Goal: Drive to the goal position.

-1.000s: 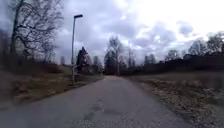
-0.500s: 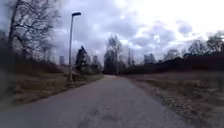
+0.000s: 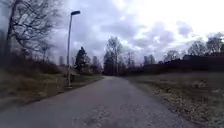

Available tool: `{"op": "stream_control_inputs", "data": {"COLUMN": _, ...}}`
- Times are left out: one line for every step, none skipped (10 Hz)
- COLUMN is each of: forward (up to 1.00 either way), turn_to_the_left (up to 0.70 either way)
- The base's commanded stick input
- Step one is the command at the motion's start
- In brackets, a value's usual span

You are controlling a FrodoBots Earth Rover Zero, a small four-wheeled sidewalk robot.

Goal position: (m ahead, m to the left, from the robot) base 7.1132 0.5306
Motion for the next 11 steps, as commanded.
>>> {"op": "stream_control_inputs", "data": {"forward": 0.50, "turn_to_the_left": 0.00}}
{"op": "stream_control_inputs", "data": {"forward": 0.50, "turn_to_the_left": 0.00}}
{"op": "stream_control_inputs", "data": {"forward": 0.50, "turn_to_the_left": 0.00}}
{"op": "stream_control_inputs", "data": {"forward": 0.50, "turn_to_the_left": 0.00}}
{"op": "stream_control_inputs", "data": {"forward": 0.50, "turn_to_the_left": 0.00}}
{"op": "stream_control_inputs", "data": {"forward": 0.50, "turn_to_the_left": 0.00}}
{"op": "stream_control_inputs", "data": {"forward": 0.50, "turn_to_the_left": 0.00}}
{"op": "stream_control_inputs", "data": {"forward": 0.50, "turn_to_the_left": 0.00}}
{"op": "stream_control_inputs", "data": {"forward": 0.50, "turn_to_the_left": 0.00}}
{"op": "stream_control_inputs", "data": {"forward": 0.50, "turn_to_the_left": 0.00}}
{"op": "stream_control_inputs", "data": {"forward": 0.50, "turn_to_the_left": 0.00}}
